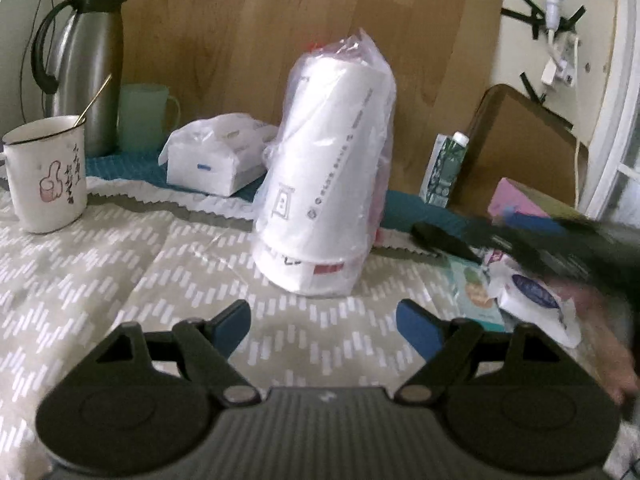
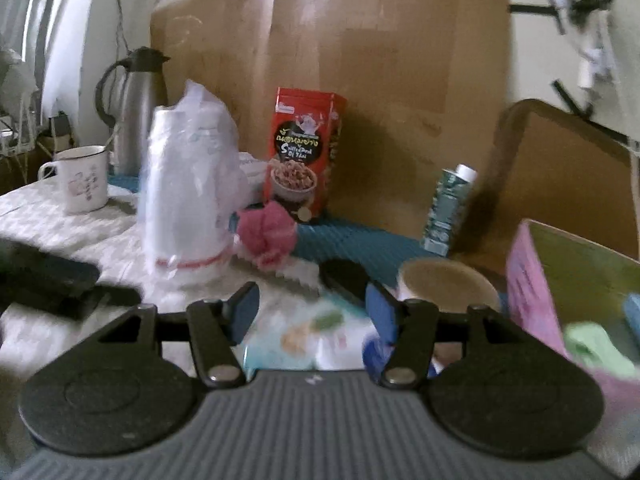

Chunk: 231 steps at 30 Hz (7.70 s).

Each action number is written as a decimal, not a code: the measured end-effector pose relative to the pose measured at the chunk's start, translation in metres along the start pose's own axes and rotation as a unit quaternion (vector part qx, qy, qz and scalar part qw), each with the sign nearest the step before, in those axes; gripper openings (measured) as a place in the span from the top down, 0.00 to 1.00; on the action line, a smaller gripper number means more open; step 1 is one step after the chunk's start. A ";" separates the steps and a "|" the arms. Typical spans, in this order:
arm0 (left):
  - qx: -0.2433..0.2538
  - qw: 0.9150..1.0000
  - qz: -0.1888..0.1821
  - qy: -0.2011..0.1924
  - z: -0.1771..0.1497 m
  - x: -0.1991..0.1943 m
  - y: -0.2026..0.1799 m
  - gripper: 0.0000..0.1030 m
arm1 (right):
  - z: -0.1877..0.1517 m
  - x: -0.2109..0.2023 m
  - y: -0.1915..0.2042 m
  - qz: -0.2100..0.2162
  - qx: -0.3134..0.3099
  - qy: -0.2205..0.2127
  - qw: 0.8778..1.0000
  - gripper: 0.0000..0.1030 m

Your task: Organize soft objects

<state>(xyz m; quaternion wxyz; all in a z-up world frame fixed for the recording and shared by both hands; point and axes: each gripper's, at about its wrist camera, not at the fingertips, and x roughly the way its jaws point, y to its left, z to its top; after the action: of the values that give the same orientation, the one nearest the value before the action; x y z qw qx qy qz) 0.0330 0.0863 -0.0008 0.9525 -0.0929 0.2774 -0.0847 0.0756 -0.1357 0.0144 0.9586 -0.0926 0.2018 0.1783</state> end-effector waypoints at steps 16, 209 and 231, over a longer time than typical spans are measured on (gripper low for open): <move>-0.005 0.999 -0.052 -0.010 -0.002 0.002 -0.001 0.18 | 0.043 0.124 -0.052 0.129 0.232 0.108 0.958 0.40; 0.041 0.974 -0.219 0.038 -0.016 -0.012 -0.027 0.01 | -0.050 -0.045 0.044 0.167 -0.010 0.060 0.984 0.47; 0.061 0.970 -0.227 0.068 -0.028 -0.009 -0.055 0.41 | -0.057 -0.052 0.045 0.178 -0.034 0.073 0.981 0.37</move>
<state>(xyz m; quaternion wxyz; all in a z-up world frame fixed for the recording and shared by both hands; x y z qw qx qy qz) 0.0043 0.0315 -0.0072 0.8910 -0.0890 0.3078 -0.3217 -0.0065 -0.1246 -0.0198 0.8905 -0.1004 0.2788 0.3451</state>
